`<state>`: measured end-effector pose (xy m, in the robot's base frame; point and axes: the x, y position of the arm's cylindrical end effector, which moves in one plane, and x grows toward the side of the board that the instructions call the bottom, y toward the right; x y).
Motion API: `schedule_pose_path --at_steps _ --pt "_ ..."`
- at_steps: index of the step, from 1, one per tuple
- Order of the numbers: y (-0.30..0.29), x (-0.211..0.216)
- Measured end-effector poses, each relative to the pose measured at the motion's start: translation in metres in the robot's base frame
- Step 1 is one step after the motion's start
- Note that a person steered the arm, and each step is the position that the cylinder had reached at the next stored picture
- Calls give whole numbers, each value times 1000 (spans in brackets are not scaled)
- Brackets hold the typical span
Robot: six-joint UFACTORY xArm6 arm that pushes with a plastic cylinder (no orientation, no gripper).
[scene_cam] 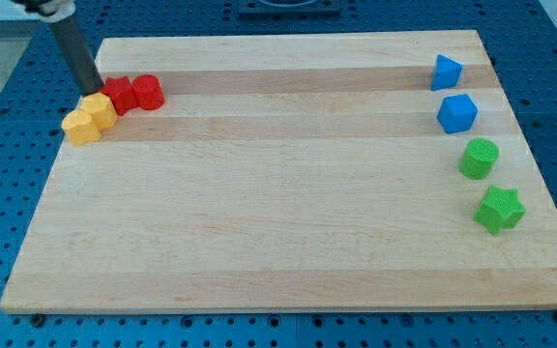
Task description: Push the red star and the hexagon slightly down
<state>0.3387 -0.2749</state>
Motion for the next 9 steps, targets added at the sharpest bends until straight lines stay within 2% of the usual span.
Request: schedule_pose_path --at_steps 2,3,4,5,6,7,8,9 --pt "-29 20" --pt "-16 -40" --pt "69 -92" --pt "70 -62" --pt "56 -10" --pt "26 13" --pt "40 -7" --pt "-27 -30"
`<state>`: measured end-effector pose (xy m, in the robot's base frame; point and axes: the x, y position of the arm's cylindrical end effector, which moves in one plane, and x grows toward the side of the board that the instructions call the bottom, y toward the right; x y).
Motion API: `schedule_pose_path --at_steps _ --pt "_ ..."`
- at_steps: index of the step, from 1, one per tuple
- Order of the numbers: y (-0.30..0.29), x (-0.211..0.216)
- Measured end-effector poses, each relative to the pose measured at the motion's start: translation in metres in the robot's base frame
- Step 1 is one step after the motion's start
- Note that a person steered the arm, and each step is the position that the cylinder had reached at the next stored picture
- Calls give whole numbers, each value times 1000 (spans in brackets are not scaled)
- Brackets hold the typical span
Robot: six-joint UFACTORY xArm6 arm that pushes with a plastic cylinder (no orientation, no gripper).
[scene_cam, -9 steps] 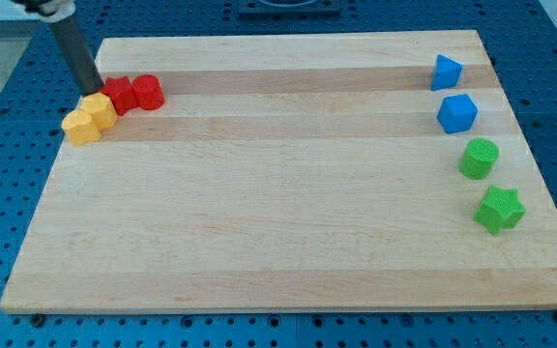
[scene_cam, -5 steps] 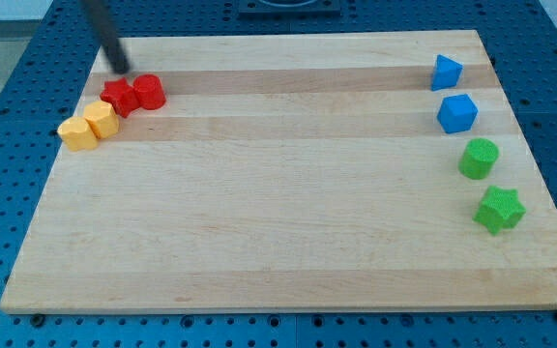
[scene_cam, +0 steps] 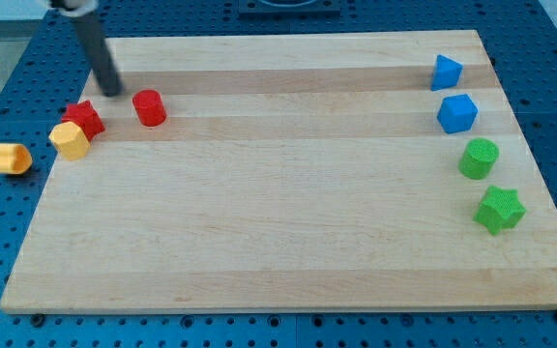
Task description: Push the red star and the hexagon slightly down
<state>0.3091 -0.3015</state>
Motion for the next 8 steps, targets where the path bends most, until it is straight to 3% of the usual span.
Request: schedule_pose_path --at_steps 2,3,5,6,7,8 --pt "-3 23" --pt "-3 76" --pt "-3 94" --pt "0 169" --pt "-3 181" --pt "48 172"
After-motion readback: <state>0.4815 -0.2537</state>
